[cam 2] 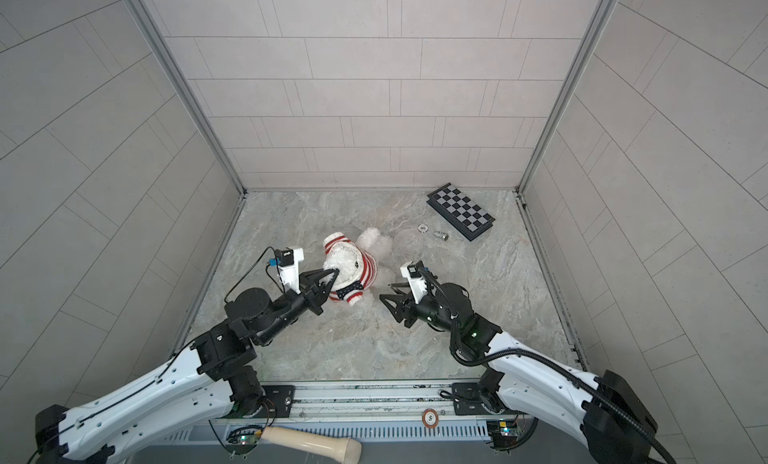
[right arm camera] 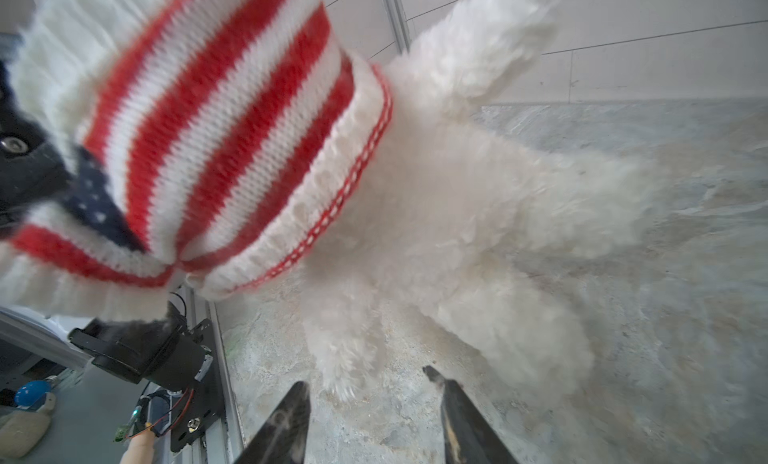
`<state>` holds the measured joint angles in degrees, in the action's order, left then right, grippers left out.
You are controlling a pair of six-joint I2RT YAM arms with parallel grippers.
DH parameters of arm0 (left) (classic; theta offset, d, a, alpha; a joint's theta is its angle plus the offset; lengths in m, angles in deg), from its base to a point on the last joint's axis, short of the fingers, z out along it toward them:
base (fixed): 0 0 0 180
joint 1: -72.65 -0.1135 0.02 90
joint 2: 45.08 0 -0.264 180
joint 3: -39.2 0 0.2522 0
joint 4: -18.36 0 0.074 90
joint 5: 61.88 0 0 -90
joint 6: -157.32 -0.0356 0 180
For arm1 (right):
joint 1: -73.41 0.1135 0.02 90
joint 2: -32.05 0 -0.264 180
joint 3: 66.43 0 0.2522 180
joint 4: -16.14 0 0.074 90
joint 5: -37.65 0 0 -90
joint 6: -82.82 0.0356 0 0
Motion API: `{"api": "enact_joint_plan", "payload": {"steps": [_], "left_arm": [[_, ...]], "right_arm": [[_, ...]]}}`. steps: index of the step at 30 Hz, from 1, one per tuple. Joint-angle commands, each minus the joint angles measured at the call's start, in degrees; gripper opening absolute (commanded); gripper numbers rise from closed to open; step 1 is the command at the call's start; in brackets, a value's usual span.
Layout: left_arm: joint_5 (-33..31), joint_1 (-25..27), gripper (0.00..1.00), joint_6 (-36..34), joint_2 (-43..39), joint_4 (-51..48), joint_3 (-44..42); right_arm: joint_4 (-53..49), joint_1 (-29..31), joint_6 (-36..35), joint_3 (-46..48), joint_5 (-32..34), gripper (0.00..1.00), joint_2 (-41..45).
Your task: Dress the teddy bear
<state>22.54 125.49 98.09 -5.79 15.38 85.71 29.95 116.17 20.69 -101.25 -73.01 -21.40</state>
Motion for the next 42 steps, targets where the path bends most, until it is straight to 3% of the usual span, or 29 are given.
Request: {"api": "enact_joint_plan", "payload": {"steps": [1,4,7,19,24,33,42], "left_arm": [[2.1,-0.3,0.0,3.1,0.5,9.2,3.1],[2.5,-0.3,0.0,3.6,0.6,11.3,3.1],[3.3,-0.6,0.0,4.3,0.9,12.7,2.8],[6.0,-3.1,0.0,9.9,2.8,20.9,1.1],[7.5,-3.7,0.0,10.9,3.4,22.6,0.9],[8.4,-3.8,0.0,12.0,3.8,25.2,-0.5],[10.3,-3.7,0.0,12.6,5.4,27.6,-0.6]], "right_arm": [[19.5,0.1,8.9,-0.5,-3.0,0.51,-4.3],[32.2,0.3,14.8,0.0,-5.9,0.49,-7.8],[36.9,1.1,16.8,0.5,-5.9,0.48,-8.3],[32.0,3.5,11.3,1.3,-8.0,0.54,-2.8],[29.8,3.5,10.5,1.1,-4.3,0.53,0.6],[34.6,3.6,12.0,0.5,-2.1,0.45,-2.4],[36.8,3.7,13.3,0.3,0.5,0.46,-4.2]]}}
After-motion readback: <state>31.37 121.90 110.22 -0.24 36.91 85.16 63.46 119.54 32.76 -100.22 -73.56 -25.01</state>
